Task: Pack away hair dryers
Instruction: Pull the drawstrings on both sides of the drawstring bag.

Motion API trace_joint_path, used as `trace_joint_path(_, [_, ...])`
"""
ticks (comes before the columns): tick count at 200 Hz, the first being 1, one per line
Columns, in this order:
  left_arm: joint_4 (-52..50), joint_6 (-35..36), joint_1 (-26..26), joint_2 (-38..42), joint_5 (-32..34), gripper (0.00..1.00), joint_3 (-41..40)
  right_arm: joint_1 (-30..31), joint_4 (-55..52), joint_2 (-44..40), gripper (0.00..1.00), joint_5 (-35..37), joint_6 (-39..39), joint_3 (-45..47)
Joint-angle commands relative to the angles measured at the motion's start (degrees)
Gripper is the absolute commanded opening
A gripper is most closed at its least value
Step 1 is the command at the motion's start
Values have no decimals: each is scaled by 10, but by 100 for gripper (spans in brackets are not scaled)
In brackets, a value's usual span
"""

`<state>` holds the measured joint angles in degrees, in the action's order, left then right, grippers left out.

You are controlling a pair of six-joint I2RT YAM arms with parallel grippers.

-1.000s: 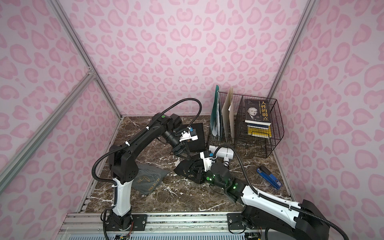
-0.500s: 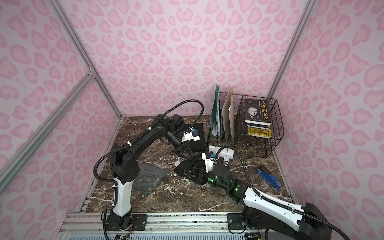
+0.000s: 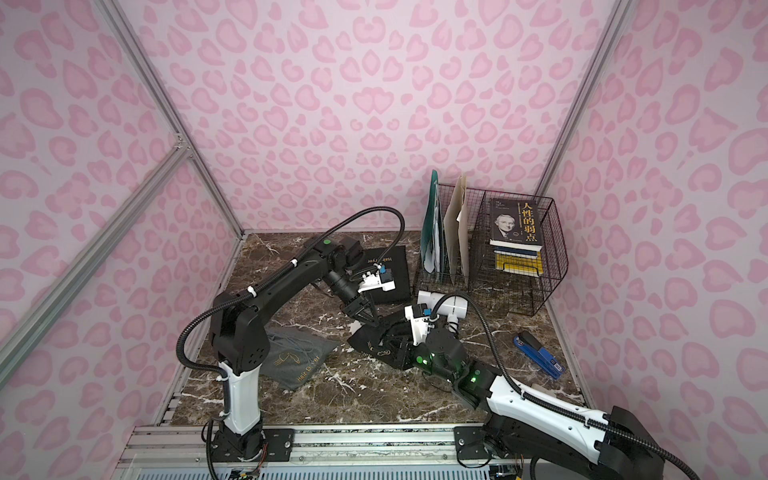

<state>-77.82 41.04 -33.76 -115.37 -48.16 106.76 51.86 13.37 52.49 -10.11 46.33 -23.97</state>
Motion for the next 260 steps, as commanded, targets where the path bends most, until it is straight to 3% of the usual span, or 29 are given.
trace_joint_path(1, [16,-16,1,8,-1,22,0,0,9,0,0,4,-2,2])
trace_joint_path(31, [19,-23,1,9,-3,13,-3,0,8,-1,0,7,-4,4])
trace_joint_path(50, [27,-35,1,12,2,2,-3,0,9,-4,0,7,-3,3])
trace_joint_path(92, [38,-91,1,40,60,2,10,1,3,-3,0,10,-4,4])
trace_joint_path(131, [20,-82,0,109,80,2,-18,1,-12,-9,0,18,-3,8])
trace_joint_path(195, [54,-111,0,151,105,2,-66,-5,-49,-51,41,38,-4,16])
trace_joint_path(260, [68,-160,0,119,142,2,26,-21,-94,-99,53,38,3,18])
